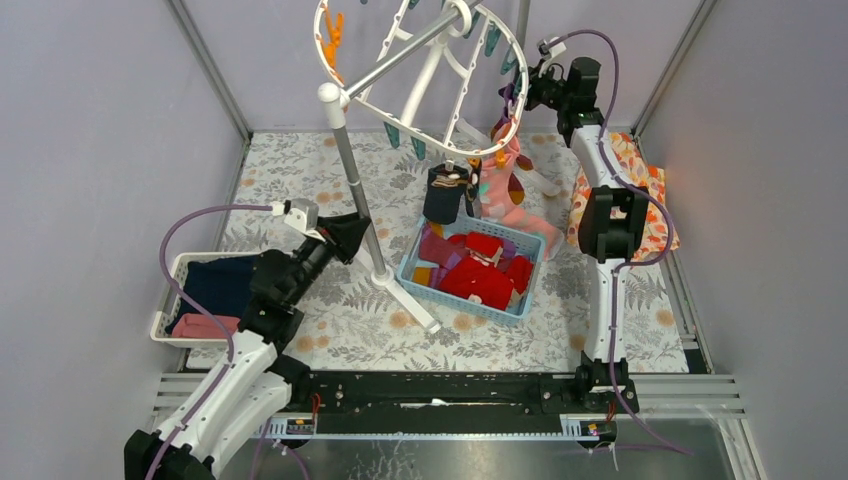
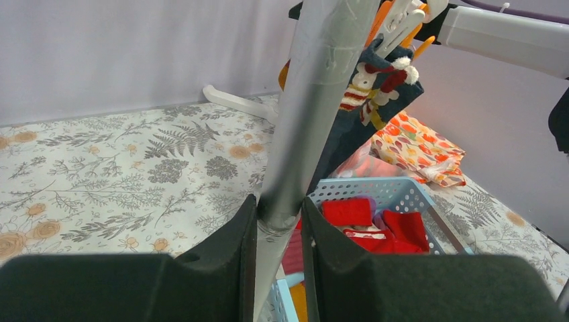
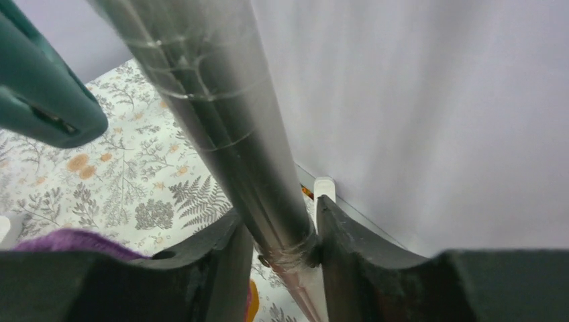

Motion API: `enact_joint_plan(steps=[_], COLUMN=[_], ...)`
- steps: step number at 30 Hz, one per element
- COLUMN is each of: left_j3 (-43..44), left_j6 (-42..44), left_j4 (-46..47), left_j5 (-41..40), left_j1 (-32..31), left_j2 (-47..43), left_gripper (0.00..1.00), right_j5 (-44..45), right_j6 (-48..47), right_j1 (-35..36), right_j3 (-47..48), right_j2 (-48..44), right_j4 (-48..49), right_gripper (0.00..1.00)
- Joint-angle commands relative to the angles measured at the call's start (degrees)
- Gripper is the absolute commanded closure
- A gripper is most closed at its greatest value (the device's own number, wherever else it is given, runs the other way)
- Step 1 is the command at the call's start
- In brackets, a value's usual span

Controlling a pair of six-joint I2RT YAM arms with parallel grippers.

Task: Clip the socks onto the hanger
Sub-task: Adjust the clothesline at the center of the board.

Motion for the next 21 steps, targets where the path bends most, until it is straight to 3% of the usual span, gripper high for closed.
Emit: enact_joint_plan(steps=[1, 5, 8, 11, 15, 21], left_j3=[-0.3, -0.2, -0.4, -0.5, 0.0, 1.6], left_j6=[-2.5, -2.3, -2.4, -2.4, -2.0, -1.8], left_j4=[0.8, -1.4, -2.7, -3.9, -5.3, -6.5], left_j5=[-0.6, -3.9, -5.2, -5.7, -6.7, -6.8], left_j1=[-1.7, -1.7, -1.7, -1.7, -1.7, -1.7], left_j2=[-0.4, -1.4, -2.8, -4.5, -7.1, -8.1], left_gripper=[1.0, 0.98, 0.85, 0.72, 0.53, 0.45], right_j5=[-5.1, -4.7, -3.1, -2.9, -3.6, -3.8], right_j6=[5.8, 1.5, -0.9, -3.5, -7.8, -15.8], right_j1=[4.3, 3.1, 1.0, -1.6, -5.2, -6.3], right_j3=[3.6, 0.9, -6.3, -13.8, -22.6, -26.0], right_j2=[0.0, -3.2, -8.5, -14.6, -23.0, -29.6], right_j4=[4.4, -0.6, -1.8, -1.9, -3.2, -14.8], right_gripper=[0.49, 0.34, 0.17, 0.06, 0.0, 0.0])
